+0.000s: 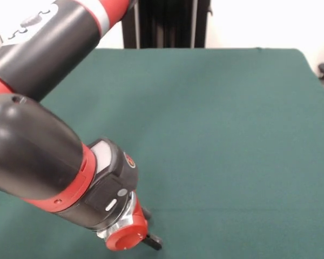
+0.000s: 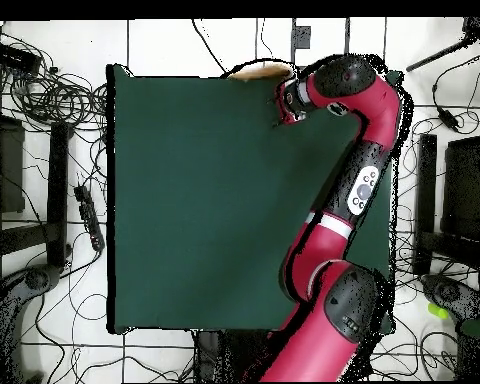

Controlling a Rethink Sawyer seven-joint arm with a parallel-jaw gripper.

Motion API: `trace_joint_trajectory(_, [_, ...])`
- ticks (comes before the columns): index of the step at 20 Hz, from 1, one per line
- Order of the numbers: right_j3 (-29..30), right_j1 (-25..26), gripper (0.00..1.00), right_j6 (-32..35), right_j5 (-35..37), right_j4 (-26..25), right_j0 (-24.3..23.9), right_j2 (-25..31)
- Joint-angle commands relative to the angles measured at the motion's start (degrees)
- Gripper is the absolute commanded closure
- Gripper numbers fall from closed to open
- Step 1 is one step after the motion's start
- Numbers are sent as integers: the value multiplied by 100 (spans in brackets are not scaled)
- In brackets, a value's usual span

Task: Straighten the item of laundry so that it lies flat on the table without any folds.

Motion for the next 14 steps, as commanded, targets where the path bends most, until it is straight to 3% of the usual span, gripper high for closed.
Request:
trace_joint_trajectory(1, [308, -598, 0, 613, -134, 90, 367, -838])
trace_joint_trajectory(7, [1134, -776, 0, 1212, -437, 1096, 164, -1636])
trace_joint_trajectory(10, [1341, -713, 0, 1007, -624, 1387, 86, -1897])
trace_joint_trajectory(14, [2105, -445, 0, 769, -1682, 1923, -255, -2455])
